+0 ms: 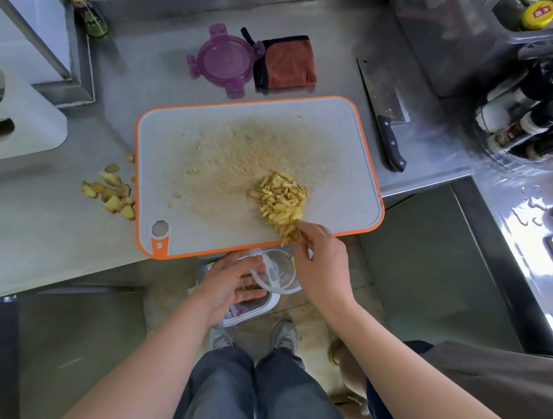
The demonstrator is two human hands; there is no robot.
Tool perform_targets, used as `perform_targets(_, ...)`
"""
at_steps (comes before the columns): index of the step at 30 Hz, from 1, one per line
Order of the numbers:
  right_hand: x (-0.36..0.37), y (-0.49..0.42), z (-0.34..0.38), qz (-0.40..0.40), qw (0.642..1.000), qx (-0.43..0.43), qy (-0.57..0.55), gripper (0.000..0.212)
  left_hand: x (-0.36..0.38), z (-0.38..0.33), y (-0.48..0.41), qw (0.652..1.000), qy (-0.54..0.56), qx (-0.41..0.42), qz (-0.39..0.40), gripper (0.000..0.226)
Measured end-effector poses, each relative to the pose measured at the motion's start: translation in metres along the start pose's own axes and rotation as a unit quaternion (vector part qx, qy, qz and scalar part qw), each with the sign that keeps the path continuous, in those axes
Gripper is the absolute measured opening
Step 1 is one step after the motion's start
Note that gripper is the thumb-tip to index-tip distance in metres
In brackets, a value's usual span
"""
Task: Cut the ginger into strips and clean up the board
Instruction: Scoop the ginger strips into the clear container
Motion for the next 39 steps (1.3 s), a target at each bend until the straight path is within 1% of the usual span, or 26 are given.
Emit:
perform_targets(3, -0.009, -0.007, 0.000, -0.023, 1.000, 0.002, -0.018, 0.030, -0.001, 0.001, 0.000, 1.000, 0.000, 0.001, 0.002, 0.041)
perform_targets(5, -0.012, -0.018, 0.001, -0.035, 0.999, -0.013, -0.027, 0.030, -0.002, 0.001, -0.001, 1.000, 0.002, 0.000, -0.001, 0.041)
perform_targets(9, -0.001, -0.024, -0.005, 0.009, 0.997, -0.067, 0.023, 0.037, -0.002, 0.001, -0.001, 1.000, 0.002, -0.003, -0.002, 0.038)
perform_targets(11, 0.005, -0.016, -0.009, 0.028, 0.995, -0.088, 0.032, 0.036, -0.002, 0.001, -0.002, 1.000, 0.004, -0.004, -0.002, 0.038)
perform_targets(13, 0.004, -0.013, -0.009, 0.025, 0.995, -0.095, 0.018, 0.035, -0.003, 0.000, -0.002, 1.000, 0.005, -0.005, -0.002, 0.039)
perform_targets(17, -0.002, -0.025, -0.004, -0.011, 0.995, -0.096, -0.005, 0.035, -0.003, -0.001, -0.004, 1.000, -0.003, -0.005, 0.001, 0.040)
perform_targets(19, 0.001, -0.026, -0.004, 0.013, 0.994, -0.105, 0.009, 0.037, -0.002, -0.001, -0.004, 1.000, -0.001, -0.007, 0.000, 0.040)
perform_targets(21, 0.005, -0.021, -0.007, 0.041, 0.992, -0.117, 0.019, 0.035, -0.002, -0.001, -0.005, 1.000, 0.000, -0.010, -0.001, 0.039)
perform_targets(23, 0.004, -0.019, -0.009, 0.039, 0.992, -0.122, 0.015, 0.031, -0.003, -0.001, -0.005, 1.000, 0.001, -0.011, 0.001, 0.039)
perform_targets(25, 0.000, -0.025, -0.007, 0.015, 0.992, -0.124, -0.003, 0.029, -0.004, -0.001, -0.005, 1.000, 0.000, -0.010, 0.005, 0.037)
perform_targets(27, -0.003, -0.038, -0.003, -0.001, 0.992, -0.127, -0.007, 0.033, -0.004, -0.001, -0.004, 1.000, -0.001, -0.008, 0.005, 0.035)
perform_targets(28, -0.002, -0.045, -0.002, 0.006, 0.992, -0.124, 0.007, 0.038, -0.003, -0.001, -0.004, 1.000, -0.002, -0.008, 0.007, 0.035)
perform_targets(30, 0.002, -0.055, -0.002, 0.048, 0.992, -0.104, 0.048, 0.050, -0.003, -0.001, -0.004, 1.000, -0.004, -0.008, 0.010, 0.035)
perform_targets(31, 0.004, -0.057, -0.003, 0.066, 0.991, -0.097, 0.067, 0.052, -0.003, -0.001, -0.004, 1.000, -0.004, -0.008, 0.011, 0.035)
perform_targets(33, 0.006, -0.056, -0.005, 0.074, 0.987, -0.111, 0.086, 0.048, -0.003, 0.000, -0.004, 1.000, -0.002, -0.011, 0.008, 0.035)
perform_targets(35, 0.005, -0.050, -0.007, 0.065, 0.988, -0.122, 0.066, 0.041, -0.003, 0.000, -0.004, 1.000, 0.001, -0.010, 0.006, 0.033)
perform_targets(39, -0.003, -0.037, -0.005, 0.080, 0.989, -0.124, 0.029, 0.032, -0.004, 0.000, -0.004, 1.000, -0.001, -0.008, 0.005, 0.032)
Point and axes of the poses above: each hand's wrist, its own y-axis away from the middle knuckle, its own x-axis out of the palm, z = x × y, the point moved 3 cm from there along -y, towards the middle knuckle, and after that the axes turned 11 degrees about -y, right-handed, at the moved point
